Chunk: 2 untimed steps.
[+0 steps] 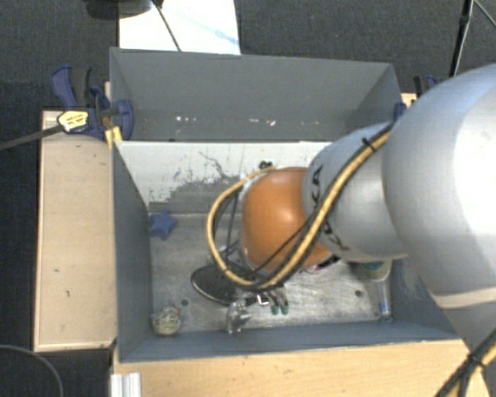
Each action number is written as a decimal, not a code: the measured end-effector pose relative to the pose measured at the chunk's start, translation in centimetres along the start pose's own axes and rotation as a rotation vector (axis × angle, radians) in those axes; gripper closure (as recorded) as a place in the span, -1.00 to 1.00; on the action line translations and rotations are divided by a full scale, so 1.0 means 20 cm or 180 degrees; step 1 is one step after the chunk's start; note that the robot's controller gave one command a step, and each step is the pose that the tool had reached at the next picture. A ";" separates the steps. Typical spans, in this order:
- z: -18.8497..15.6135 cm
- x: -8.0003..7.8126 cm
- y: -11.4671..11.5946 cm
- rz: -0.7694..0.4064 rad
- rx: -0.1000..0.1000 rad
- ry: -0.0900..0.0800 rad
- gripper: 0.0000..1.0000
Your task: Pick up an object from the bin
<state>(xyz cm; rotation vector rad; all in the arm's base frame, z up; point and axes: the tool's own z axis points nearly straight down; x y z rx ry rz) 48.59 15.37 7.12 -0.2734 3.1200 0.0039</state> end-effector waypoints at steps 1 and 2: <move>0.00 0.01 0.00 0.0017 0.0001 0.0023 1.00; -0.76 -0.02 -0.13 0.0031 0.0003 0.0002 1.00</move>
Offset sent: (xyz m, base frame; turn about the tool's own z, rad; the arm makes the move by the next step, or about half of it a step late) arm 0.0000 0.0000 0.0000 0.0000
